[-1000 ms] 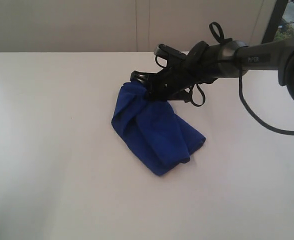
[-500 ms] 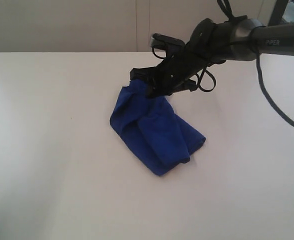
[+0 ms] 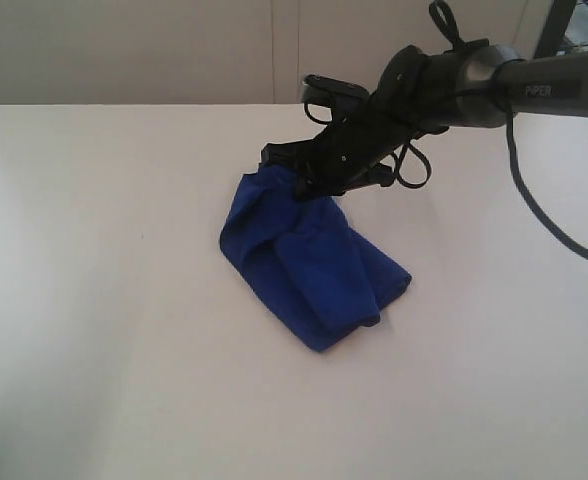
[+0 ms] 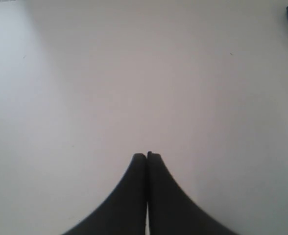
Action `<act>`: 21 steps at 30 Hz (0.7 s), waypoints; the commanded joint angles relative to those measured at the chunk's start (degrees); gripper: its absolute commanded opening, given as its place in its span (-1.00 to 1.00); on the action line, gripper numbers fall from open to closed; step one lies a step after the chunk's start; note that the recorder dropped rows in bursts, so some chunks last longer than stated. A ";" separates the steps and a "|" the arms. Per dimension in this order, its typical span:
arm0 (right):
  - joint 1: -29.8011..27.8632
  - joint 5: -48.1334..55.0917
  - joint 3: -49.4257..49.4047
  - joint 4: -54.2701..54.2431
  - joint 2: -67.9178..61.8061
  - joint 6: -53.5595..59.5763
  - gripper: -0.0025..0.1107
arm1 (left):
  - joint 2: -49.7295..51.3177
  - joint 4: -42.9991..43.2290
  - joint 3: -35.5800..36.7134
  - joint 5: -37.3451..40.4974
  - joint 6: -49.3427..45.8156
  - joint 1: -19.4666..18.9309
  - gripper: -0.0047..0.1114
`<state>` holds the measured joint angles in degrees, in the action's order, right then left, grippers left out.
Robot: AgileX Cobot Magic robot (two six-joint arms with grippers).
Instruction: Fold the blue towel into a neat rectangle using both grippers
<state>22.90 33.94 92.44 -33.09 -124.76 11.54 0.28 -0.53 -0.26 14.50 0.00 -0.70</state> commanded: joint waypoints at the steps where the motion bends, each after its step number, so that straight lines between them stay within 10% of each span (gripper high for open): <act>1: -0.13 -0.39 0.28 0.38 0.05 0.17 -0.96 | -0.28 -0.60 0.26 -0.36 0.00 -0.12 -0.92; 11: -0.63 -0.63 0.28 0.28 0.05 -3.54 -0.96 | -0.28 -1.17 0.26 -24.96 4.04 -0.12 -0.92; 21: -1.24 -1.39 0.28 0.17 0.05 -4.22 -0.96 | 15.03 -1.22 -13.49 -10.64 13.36 -0.12 -0.92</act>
<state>22.01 33.11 92.44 -33.09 -124.76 7.52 9.47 -1.25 -8.63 -1.02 12.44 -0.70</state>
